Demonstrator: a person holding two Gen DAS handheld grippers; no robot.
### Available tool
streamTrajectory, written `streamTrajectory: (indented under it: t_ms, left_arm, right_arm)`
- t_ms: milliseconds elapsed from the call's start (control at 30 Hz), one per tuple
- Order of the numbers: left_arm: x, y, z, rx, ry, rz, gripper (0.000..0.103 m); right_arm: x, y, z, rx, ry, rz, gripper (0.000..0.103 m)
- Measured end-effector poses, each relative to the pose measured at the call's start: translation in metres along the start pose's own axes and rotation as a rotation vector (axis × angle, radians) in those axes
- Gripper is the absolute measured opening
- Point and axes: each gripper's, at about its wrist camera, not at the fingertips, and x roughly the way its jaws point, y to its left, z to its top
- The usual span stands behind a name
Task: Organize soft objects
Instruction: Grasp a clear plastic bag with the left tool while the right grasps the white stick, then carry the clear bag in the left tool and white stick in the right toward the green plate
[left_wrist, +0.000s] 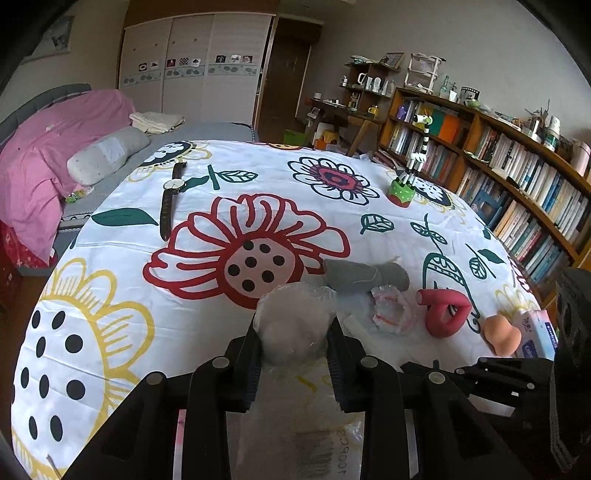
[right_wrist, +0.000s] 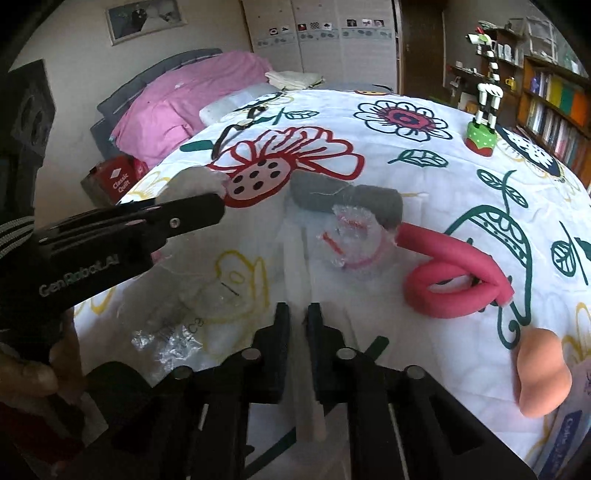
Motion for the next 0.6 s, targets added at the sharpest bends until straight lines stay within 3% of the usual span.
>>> streamTrajectory:
  t_ms: [300,600]
  left_arm:
    - [-0.007,-0.009,0.001,0.006,-0.015,-0.012,0.033]
    - [-0.014,-0.029,0.004,0.047,-0.025,-0.04,0.033]
  right_arm:
    - [-0.03,-0.019,0.001,0.117,-0.054,0.059,0.008]
    - [-0.08,-0.048,0.008,0.192,-0.148,0.016,0.008]
